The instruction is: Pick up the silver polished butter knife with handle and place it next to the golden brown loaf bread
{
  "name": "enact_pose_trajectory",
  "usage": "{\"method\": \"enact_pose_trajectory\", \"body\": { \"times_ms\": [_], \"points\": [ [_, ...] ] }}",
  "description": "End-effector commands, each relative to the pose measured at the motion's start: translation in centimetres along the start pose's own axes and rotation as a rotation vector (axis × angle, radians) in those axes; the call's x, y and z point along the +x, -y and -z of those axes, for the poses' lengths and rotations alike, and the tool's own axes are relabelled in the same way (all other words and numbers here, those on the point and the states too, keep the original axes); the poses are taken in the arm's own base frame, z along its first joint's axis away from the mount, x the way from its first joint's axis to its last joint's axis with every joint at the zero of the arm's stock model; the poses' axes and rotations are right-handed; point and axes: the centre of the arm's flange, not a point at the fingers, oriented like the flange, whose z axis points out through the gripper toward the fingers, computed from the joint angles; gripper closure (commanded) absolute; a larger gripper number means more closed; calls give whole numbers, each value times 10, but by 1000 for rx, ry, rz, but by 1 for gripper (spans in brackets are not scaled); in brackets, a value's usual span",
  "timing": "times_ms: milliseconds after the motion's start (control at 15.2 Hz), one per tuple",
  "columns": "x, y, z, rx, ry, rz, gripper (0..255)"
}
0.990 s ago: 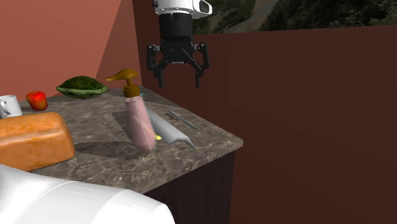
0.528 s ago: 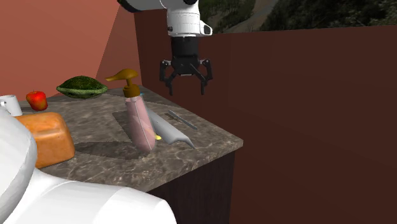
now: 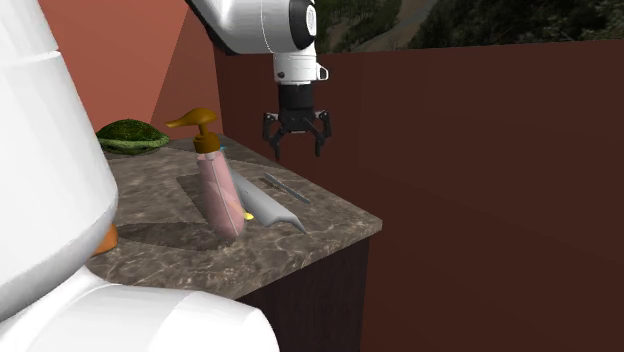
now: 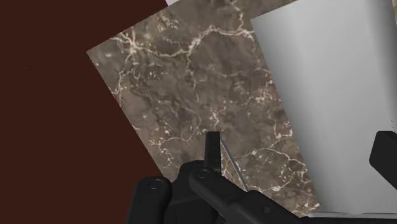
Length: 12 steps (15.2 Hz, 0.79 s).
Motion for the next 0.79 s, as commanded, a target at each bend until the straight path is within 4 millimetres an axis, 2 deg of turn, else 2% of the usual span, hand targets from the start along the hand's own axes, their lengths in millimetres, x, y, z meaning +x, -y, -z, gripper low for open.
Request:
{"method": "enact_pose_trajectory", "body": {
  "times_ms": [0,726],
  "points": [
    [21,-2,-13,1,-8,47,0],
    [147,4,-72,11,-49,295,0]
  ]
}}
